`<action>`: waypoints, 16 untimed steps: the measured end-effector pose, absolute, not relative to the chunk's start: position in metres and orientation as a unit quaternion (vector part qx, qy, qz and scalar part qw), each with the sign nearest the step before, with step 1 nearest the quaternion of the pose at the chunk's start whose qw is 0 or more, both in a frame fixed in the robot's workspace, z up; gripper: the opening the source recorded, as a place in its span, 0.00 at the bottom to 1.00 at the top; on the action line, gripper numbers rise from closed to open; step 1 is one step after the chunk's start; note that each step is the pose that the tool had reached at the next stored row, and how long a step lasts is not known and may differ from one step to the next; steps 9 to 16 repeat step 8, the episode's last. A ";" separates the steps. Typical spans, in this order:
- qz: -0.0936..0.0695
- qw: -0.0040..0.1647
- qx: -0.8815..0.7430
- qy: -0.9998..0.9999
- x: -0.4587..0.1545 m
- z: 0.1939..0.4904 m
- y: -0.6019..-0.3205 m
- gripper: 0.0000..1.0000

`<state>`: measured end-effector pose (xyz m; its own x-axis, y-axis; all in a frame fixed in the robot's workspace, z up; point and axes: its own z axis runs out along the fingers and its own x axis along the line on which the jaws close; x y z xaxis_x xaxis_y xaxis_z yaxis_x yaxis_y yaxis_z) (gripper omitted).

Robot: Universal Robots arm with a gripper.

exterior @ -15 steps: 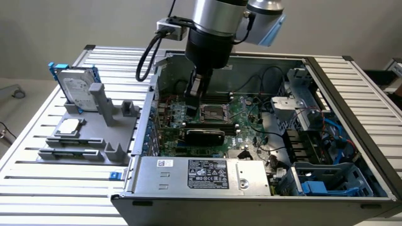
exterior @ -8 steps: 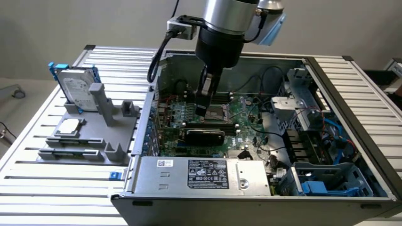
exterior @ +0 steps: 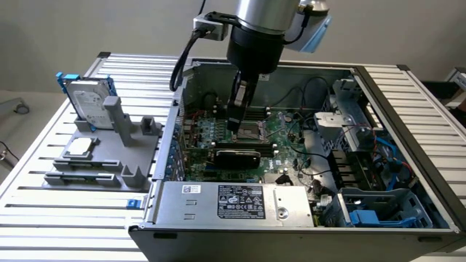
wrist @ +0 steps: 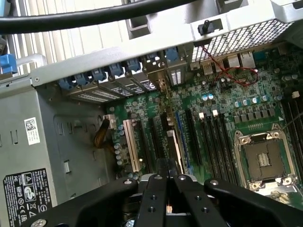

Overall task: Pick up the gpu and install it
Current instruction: 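Insert the gpu into the slot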

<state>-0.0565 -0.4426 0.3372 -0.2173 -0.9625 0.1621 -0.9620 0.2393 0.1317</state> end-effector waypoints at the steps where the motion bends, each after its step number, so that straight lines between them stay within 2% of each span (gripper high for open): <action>1: -0.001 0.105 0.617 -0.780 -0.056 0.338 -0.443 0.13; 16: -0.001 0.105 0.617 -0.780 -0.056 0.345 -0.443 0.13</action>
